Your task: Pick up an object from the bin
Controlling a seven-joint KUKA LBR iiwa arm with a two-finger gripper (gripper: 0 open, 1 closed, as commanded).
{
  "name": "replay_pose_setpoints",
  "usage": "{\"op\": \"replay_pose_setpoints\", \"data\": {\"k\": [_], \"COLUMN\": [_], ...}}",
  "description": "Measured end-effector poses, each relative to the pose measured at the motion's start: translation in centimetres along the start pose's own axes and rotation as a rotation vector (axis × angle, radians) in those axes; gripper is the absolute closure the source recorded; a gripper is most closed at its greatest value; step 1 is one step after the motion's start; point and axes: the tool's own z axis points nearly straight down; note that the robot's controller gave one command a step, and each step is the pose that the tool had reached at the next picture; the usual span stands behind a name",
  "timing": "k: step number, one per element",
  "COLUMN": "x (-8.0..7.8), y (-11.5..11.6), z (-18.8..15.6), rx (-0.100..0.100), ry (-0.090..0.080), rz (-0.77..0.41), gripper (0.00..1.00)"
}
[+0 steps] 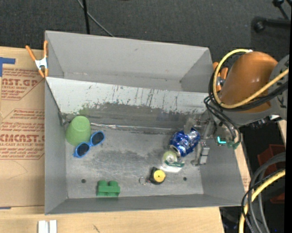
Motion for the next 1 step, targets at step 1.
{"op": "replay_pose_setpoints", "data": {"k": [1], "x": [-4.08], "y": [-4.34], "z": [12.94], "rx": [0.0], "ry": [-0.002], "rz": [0.037], "gripper": [0.0]}}
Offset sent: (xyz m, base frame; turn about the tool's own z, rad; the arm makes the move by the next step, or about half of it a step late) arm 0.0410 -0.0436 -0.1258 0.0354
